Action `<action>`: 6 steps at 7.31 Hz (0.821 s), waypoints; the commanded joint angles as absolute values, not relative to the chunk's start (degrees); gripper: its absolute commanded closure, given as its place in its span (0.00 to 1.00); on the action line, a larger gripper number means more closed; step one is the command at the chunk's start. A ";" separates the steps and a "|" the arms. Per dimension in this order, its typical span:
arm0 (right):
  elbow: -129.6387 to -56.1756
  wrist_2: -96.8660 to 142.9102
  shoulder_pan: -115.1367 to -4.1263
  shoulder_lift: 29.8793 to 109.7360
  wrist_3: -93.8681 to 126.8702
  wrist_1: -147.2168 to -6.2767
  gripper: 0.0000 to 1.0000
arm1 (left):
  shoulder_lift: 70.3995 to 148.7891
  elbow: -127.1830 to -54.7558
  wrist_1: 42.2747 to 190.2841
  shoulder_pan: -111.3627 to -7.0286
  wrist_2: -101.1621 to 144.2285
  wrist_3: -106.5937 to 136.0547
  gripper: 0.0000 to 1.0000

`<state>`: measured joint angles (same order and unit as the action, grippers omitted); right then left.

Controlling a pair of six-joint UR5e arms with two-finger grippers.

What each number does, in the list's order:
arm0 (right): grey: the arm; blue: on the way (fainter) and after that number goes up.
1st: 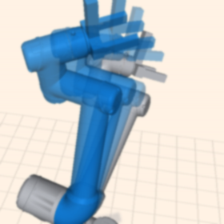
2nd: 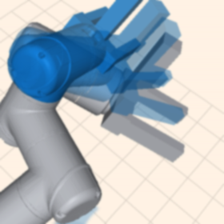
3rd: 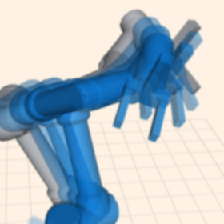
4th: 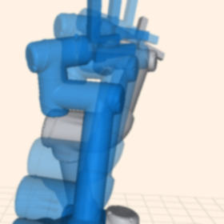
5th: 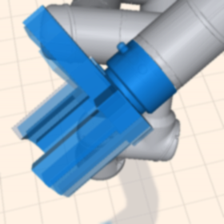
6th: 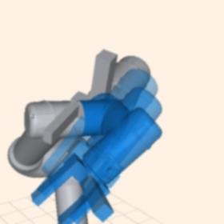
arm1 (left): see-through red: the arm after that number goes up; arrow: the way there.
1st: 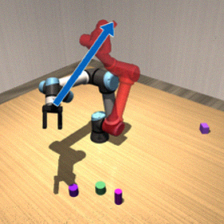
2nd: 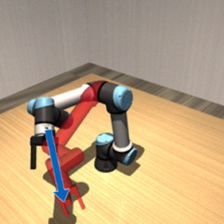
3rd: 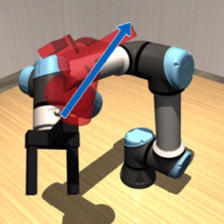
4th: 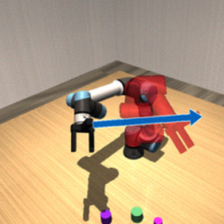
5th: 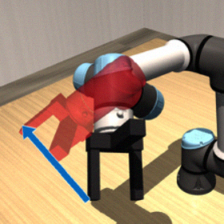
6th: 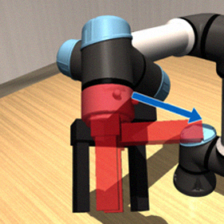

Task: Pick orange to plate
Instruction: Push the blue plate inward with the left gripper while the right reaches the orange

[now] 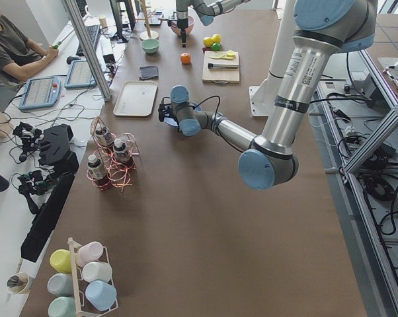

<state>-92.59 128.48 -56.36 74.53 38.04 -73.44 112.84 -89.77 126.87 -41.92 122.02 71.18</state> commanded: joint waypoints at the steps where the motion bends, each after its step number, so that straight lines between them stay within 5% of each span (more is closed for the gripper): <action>1: -91.76 124.47 -52.40 73.31 40.69 -72.16 0.00 | 117.14 -89.74 126.57 -34.13 115.43 76.00 1.00; 6: -88.25 122.08 -49.75 72.60 40.69 -72.16 0.02 | 119.61 -89.74 124.80 -30.15 112.24 77.26 1.00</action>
<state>-88.96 122.19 -49.95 72.99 40.61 -72.13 119.10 -89.72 124.79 -30.70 112.57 77.22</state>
